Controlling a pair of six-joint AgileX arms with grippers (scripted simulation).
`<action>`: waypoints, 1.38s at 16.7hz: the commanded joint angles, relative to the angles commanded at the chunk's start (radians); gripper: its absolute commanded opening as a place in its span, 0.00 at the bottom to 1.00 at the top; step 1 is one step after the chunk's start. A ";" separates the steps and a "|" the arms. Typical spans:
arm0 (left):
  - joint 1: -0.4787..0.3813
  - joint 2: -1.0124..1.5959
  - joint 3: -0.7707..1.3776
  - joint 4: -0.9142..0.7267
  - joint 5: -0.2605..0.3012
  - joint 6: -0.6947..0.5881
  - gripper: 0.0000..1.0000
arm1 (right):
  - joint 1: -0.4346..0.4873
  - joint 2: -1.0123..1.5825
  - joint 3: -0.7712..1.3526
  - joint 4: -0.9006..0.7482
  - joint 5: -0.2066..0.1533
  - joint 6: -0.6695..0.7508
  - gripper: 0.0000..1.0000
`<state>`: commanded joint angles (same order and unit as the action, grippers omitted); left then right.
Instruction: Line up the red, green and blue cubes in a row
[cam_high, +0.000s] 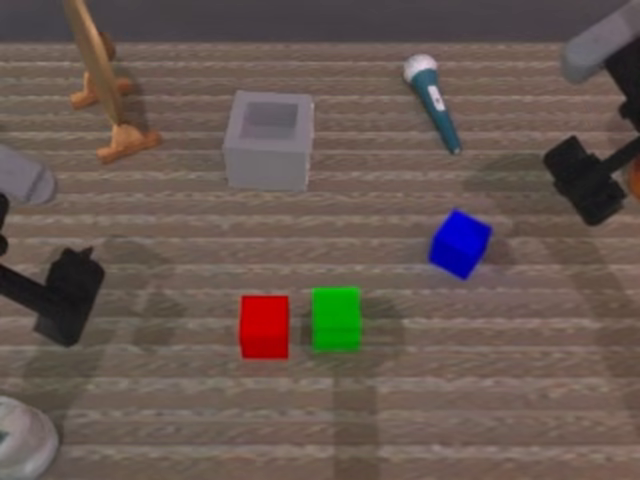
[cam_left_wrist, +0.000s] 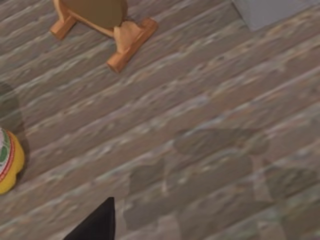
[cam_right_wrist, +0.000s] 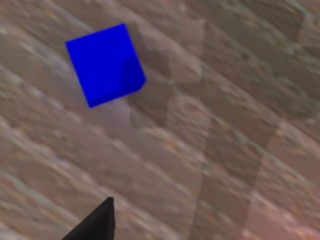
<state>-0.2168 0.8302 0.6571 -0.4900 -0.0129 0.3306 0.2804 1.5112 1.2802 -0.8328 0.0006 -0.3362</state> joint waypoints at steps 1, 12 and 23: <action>0.030 -0.099 -0.080 0.052 0.001 -0.037 1.00 | 0.019 0.102 0.084 -0.057 -0.001 -0.023 1.00; 0.234 -0.820 -0.648 0.482 0.013 -0.325 1.00 | 0.146 0.780 0.705 -0.428 0.003 -0.184 1.00; 0.237 -0.830 -0.657 0.490 0.013 -0.331 1.00 | 0.147 0.817 0.625 -0.313 0.004 -0.187 1.00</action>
<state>0.0200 0.0000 0.0000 0.0000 0.0000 0.0000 0.4276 2.3278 1.9051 -1.1462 0.0043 -0.5229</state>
